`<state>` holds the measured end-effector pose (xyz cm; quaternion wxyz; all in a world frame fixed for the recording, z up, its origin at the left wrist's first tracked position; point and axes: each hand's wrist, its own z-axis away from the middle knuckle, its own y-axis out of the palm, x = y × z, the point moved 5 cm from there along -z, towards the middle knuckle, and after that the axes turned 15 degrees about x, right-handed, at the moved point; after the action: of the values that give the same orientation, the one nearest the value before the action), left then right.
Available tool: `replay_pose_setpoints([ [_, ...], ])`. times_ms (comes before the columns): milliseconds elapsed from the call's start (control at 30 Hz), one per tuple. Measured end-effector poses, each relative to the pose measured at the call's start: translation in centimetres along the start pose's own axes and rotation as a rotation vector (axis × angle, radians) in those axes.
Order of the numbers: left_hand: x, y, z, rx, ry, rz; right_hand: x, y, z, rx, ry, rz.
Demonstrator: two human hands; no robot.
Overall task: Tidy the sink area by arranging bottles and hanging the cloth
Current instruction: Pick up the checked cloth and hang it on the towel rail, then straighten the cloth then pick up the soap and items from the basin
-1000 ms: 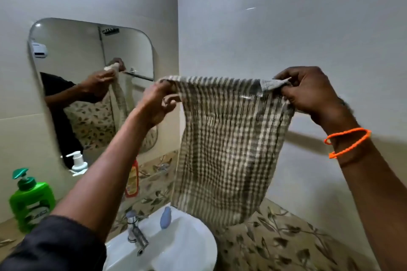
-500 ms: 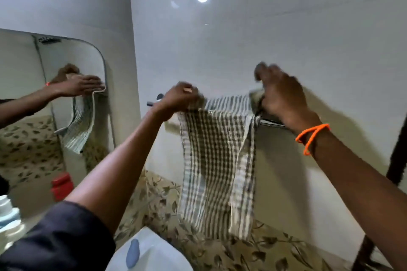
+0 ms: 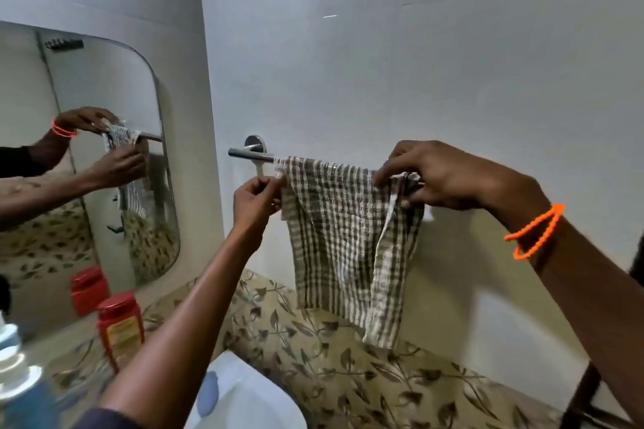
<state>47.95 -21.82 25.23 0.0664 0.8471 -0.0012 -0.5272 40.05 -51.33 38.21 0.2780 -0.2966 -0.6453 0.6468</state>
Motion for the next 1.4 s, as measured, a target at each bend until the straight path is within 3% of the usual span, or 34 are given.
replay_pose_setpoints([
  [233, -5.9, 0.1, -3.5, -0.035, 0.134, -0.144, -2.4, -2.2, 0.9, -0.201, -0.103, -0.193],
  [400, -8.8, 2.1, -7.3, -0.147, 0.011, -0.842, -5.5, -3.9, 2.5, -0.198, 0.034, -0.267],
  [500, -8.5, 1.7, -8.3, -0.193, -0.08, -1.069, -6.3, -3.8, 3.5, -0.123, 0.113, -0.258],
  [600, -8.6, 0.2, -7.7, -0.366, -0.001, -1.009, -6.7, -4.0, 4.3, -0.065, 0.257, -0.092],
  [667, -8.0, -0.7, -6.6, -0.518, 0.052, -0.855, -5.7, -5.1, 4.4, -0.245, 0.27, -0.015],
  [733, -6.2, -1.3, -5.5, -0.609, 0.034, -0.65, -3.5, -5.2, 3.9, -0.354, 0.132, -0.135],
  [867, -2.9, -0.8, -4.3, -0.463, 0.034, -0.441, -0.6, -1.5, 0.2, -0.035, 0.049, -0.122],
  [1100, -3.9, -2.4, -5.8, -0.456, -0.085, -0.34, -1.9, -0.5, -1.7, 0.05, 0.02, -0.187],
  [1233, -3.0, -2.1, -5.2, -0.445, -0.037, -0.199, -2.3, -0.6, -1.6, 0.113, 0.026, -0.221],
  [1300, -2.7, -2.4, -4.3, -0.46, -0.029, -0.171, -2.3, -0.6, -1.7, 0.031, 0.05, -0.164],
  [1400, -0.6, -4.5, -0.8, -0.529, -0.072, -0.152, 0.9, -0.4, -1.4, -0.433, -0.123, -0.194],
])
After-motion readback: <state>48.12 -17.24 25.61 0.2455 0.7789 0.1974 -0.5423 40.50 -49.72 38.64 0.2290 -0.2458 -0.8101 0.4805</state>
